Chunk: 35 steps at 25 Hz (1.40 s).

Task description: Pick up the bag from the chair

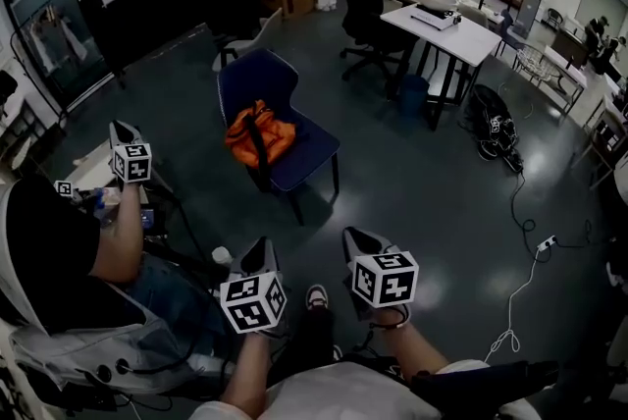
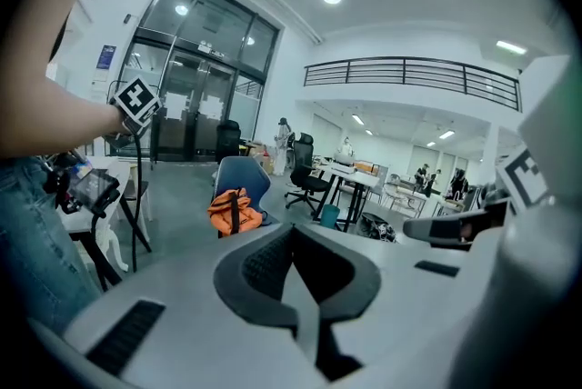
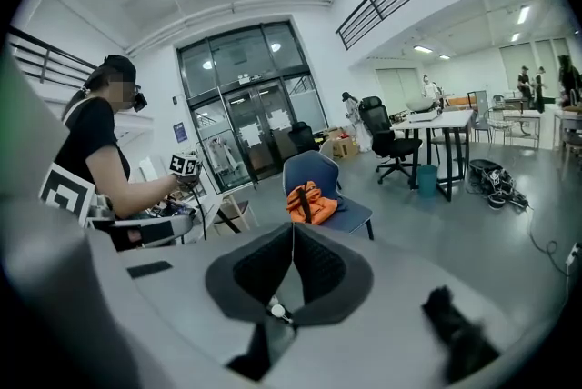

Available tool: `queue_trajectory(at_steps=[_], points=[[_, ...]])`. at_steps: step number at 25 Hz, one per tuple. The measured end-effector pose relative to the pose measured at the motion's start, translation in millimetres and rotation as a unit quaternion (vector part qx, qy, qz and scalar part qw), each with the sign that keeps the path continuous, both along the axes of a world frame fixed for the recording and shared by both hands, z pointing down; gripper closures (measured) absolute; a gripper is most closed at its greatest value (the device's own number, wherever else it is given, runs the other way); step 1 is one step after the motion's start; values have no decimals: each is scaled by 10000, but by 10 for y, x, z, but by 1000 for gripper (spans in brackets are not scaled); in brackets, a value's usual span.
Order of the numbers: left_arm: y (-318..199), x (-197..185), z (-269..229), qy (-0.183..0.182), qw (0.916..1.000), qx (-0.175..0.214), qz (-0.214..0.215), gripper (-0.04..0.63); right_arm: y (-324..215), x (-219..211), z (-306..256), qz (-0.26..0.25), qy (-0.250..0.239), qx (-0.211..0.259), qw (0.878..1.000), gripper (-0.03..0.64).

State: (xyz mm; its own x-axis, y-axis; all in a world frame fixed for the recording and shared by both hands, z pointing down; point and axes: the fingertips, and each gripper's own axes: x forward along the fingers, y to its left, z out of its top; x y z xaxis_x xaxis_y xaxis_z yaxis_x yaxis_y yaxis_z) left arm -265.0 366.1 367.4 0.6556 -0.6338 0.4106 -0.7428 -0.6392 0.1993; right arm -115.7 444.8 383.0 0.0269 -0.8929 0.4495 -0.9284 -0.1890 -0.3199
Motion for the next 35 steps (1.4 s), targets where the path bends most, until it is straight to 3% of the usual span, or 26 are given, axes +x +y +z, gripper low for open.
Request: queue_trajectory(at_steps=[9,18,23,35], points=[[-545,387,105,61,10000,2,4,581,-549,406,55,34,115,-6,9999,584],[-1514,986,240,223,9996,-118,-115,581,-1468,976,157,-103,302,-143,9994,584],[-2020,1321,258,129,9999,-83,-59,581,-1996,1326,159,-109,298,-160,9994,584],[-3139,1497,312,33,9980,-224,-594,581,-3257,1567,253,-709,259,-344,9966,584]])
